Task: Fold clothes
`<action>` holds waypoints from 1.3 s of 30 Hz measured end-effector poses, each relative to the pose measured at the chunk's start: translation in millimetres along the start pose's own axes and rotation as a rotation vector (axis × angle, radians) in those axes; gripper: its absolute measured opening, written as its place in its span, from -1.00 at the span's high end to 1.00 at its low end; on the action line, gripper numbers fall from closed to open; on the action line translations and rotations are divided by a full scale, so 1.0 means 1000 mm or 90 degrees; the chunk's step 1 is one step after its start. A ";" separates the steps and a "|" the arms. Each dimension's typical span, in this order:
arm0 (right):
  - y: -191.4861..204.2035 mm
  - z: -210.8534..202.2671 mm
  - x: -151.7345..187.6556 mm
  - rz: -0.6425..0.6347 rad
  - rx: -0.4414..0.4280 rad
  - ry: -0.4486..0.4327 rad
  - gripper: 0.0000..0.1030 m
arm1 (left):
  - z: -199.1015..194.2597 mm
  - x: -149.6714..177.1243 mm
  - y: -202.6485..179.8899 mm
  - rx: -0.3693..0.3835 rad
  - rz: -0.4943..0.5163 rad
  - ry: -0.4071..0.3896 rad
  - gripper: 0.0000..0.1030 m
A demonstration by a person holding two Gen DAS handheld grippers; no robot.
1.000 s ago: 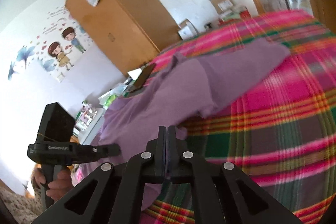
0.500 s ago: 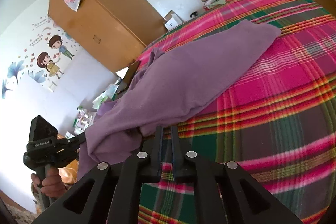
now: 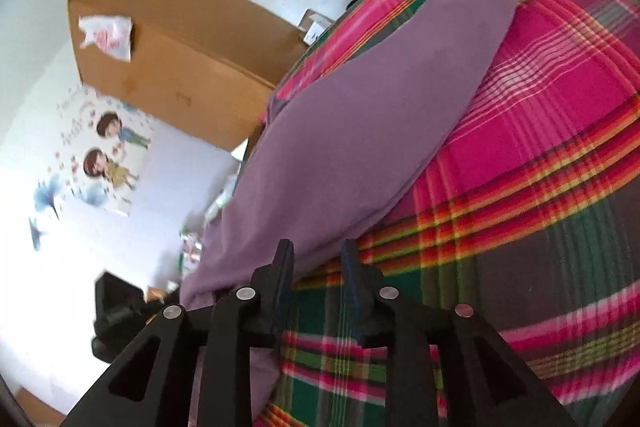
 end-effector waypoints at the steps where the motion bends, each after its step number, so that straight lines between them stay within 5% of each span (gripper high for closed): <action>1: -0.002 0.000 -0.003 0.011 -0.004 -0.004 0.47 | 0.000 0.000 0.000 0.000 0.000 0.000 0.90; 7: -0.015 0.017 -0.004 0.094 -0.052 0.036 0.36 | 0.002 -0.002 -0.001 -0.002 -0.002 0.002 0.91; 16: -0.012 0.024 -0.017 0.104 -0.057 0.012 0.33 | 0.007 -0.001 0.001 -0.007 -0.005 0.006 0.91; 27: -0.016 0.028 -0.034 0.102 -0.010 -0.023 0.35 | 0.012 0.002 0.000 -0.008 -0.001 0.013 0.90; 34: -0.019 0.035 -0.041 0.084 0.034 -0.024 0.84 | 0.014 0.003 -0.001 -0.009 0.002 0.018 0.90; 39: -0.008 0.030 -0.043 0.027 0.052 -0.038 0.90 | 0.013 0.003 -0.003 -0.009 0.005 0.018 0.90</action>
Point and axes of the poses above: each gripper's, at about its wrist camera, not at the fingertips, and z roughly the way its jaws point, y to its left, x to its underside, the point moved 5 cm from there along z, roughly the way its jaws point, and after that the axes turned 10 degrees about -x, right-handed, at the moved point
